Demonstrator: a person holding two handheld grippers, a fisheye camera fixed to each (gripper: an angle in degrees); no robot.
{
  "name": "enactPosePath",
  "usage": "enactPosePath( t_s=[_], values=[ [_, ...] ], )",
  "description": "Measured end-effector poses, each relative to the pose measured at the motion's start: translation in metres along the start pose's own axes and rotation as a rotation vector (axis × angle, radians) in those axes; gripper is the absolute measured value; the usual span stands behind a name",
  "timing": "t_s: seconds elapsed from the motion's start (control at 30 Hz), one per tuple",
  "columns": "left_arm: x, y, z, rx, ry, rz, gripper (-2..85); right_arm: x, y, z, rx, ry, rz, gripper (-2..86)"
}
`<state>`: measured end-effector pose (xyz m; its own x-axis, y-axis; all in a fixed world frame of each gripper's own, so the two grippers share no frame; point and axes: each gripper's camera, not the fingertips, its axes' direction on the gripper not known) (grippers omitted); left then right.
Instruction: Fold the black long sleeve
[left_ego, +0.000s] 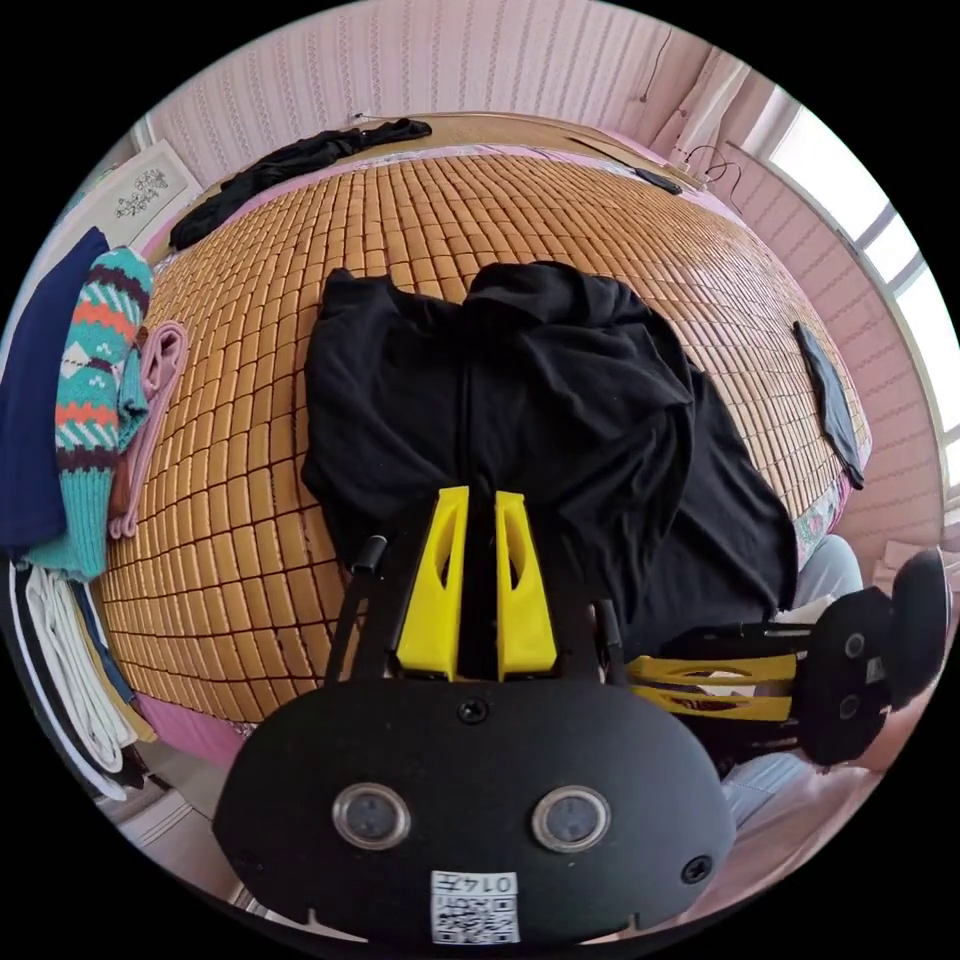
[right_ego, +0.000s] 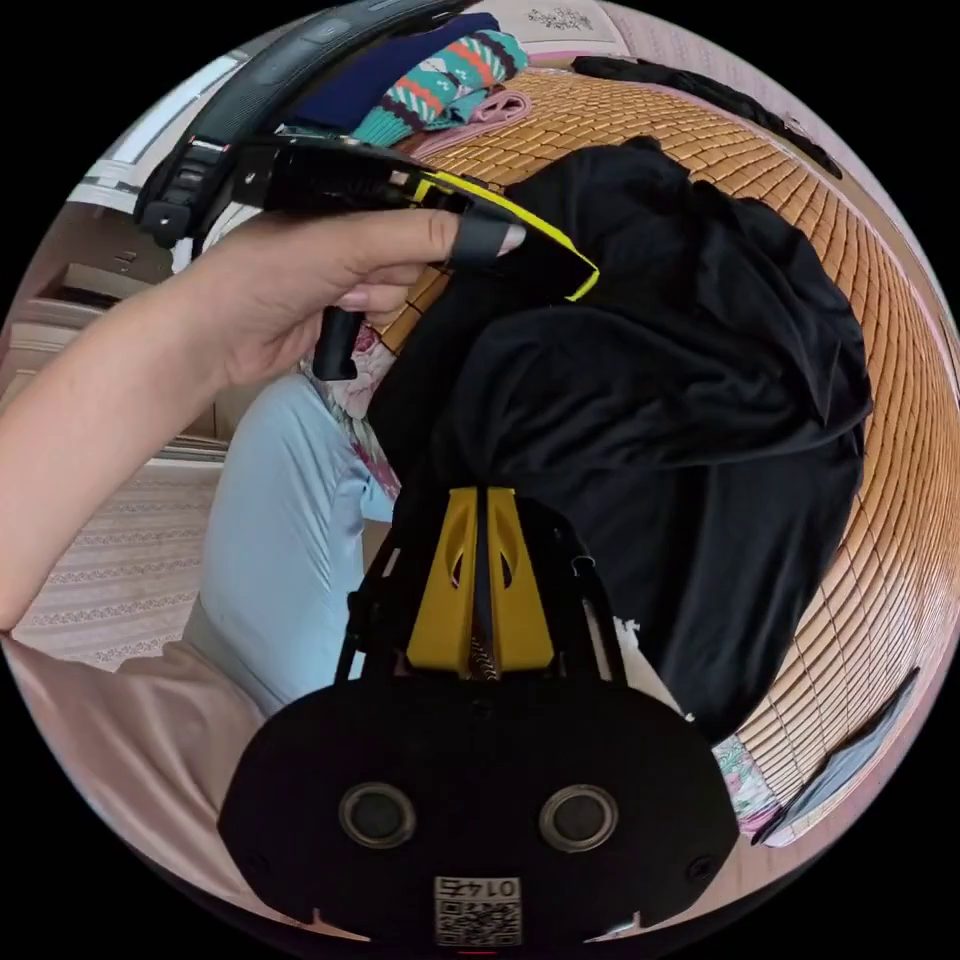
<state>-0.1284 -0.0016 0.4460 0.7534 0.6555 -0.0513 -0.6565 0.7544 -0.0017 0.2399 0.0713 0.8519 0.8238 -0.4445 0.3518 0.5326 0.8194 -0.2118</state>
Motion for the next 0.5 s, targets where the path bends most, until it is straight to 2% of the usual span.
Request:
enactPosePath(
  t_s=[0.1, 0.17, 0.27, 0.37, 0.43, 0.5],
  values=[
    [-0.018, -0.001, -0.015, 0.032, 0.098, -0.065, 0.0, 0.034, 0.021, -0.041, 0.104, -0.160, 0.062, 0.0],
    [-0.031, 0.010, -0.040, 0.131, 0.130, -0.078, -0.4, 0.058, 0.046, -0.078, 0.197, -0.171, 0.093, -0.1],
    [-0.070, 0.035, -0.093, 0.310, 0.134, -0.130, -0.5, 0.109, 0.101, -0.157, 0.384, -0.056, 0.208, 0.0],
    [-0.129, 0.060, -0.130, 0.451, 0.010, -0.350, 1.1, 0.160, 0.161, -0.235, 0.609, 0.130, 0.409, 0.6],
    [-0.160, 0.074, -0.135, 0.469, -0.009, -0.475, 3.7, 0.190, 0.201, -0.264, 0.728, 0.267, 0.608, 1.9],
    [-0.180, 0.095, -0.129, 0.428, 0.092, -0.560, 6.1, 0.204, 0.223, -0.264, 0.754, 0.277, 0.754, 4.0]
  ],
)
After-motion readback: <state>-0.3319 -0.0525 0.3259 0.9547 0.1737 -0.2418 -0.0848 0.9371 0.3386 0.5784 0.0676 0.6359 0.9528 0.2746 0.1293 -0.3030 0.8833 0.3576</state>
